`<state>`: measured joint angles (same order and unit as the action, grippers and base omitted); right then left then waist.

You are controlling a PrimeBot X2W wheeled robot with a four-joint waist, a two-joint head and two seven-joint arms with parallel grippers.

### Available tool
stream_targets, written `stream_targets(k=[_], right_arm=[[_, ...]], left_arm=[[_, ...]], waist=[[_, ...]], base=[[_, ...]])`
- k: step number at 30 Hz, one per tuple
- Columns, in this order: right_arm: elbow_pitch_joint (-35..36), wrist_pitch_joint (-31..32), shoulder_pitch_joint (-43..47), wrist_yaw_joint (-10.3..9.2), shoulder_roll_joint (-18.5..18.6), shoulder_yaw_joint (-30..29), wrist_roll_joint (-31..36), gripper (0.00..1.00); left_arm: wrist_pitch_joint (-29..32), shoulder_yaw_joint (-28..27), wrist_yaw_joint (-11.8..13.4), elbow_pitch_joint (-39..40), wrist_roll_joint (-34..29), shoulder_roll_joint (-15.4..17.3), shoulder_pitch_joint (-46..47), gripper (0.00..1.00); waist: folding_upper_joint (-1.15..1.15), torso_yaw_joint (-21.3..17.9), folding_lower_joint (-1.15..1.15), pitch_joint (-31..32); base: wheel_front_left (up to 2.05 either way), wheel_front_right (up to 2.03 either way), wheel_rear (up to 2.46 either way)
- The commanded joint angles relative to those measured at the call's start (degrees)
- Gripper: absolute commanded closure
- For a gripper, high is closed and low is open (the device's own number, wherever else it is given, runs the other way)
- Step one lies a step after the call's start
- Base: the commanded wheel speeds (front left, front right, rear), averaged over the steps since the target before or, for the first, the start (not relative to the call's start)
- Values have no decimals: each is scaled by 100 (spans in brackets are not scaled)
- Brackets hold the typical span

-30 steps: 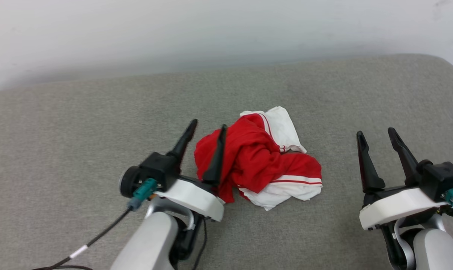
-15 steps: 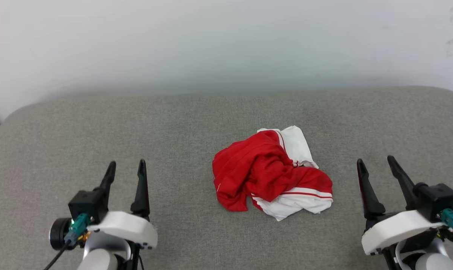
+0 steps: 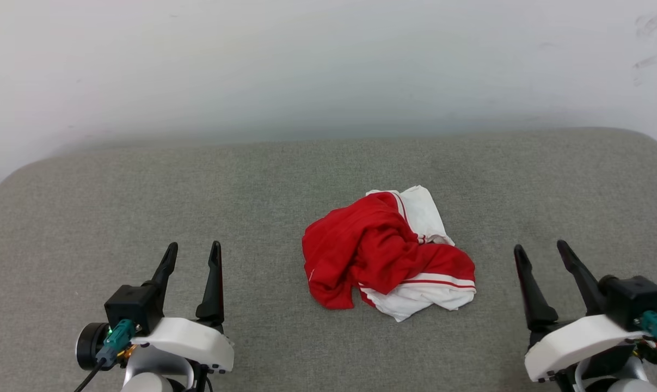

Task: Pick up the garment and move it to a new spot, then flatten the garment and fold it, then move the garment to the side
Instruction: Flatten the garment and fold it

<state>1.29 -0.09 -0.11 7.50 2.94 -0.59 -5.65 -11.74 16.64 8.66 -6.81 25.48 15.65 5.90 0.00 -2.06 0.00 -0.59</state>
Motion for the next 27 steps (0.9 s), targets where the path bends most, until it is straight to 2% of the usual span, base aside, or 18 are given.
stream_targets(k=[1,4,6,7,13,17,20,23,27], right_arm=[[-79,113,1,-2,-6,-115,-298,0],[-168,437,-97,-2,-8,-378,-562,0],[-291,872,-171,-2,111,-613,-661,0],[-291,872,-171,-2,111,-613,-661,0],[-572,2645,-677,-2,549,-820,-1206,0],[-612,3847,-953,-2,838,-446,-1573,0],[-591,4508,-1102,-2,1013,-56,-1795,0],[-667,4774,-1235,-2,1106,243,-1908,0],[-1052,4799,-1383,-2,1135,527,-2004,0]], left_arm=[[5,23,26,54,-8,23,18,0],[-18,33,49,137,-69,47,154,0],[-60,17,69,201,-75,14,217,0],[-60,17,69,201,-75,14,217,0],[-141,66,66,331,-149,-87,492,0],[-206,132,36,351,-177,-186,634,0],[-231,198,8,301,-201,-276,729,0],[-259,234,-46,235,-212,-327,837,0],[-298,244,-87,145,-230,-398,957,0]], waist=[[0,16,0,-53],[0,76,0,-187],[0,156,0,-279],[0,156,0,-279],[0,423,0,-707],[0,595,0,-941],[0,721,0,-1103],[0,823,0,-1256],[0,909,0,-1401]], base=[[0,0,0],[0,0,0],[0,0,0],[0,0,0],[0,0,0],[0,0,0],[0,0,0],[0,0,0],[0,0,0]])
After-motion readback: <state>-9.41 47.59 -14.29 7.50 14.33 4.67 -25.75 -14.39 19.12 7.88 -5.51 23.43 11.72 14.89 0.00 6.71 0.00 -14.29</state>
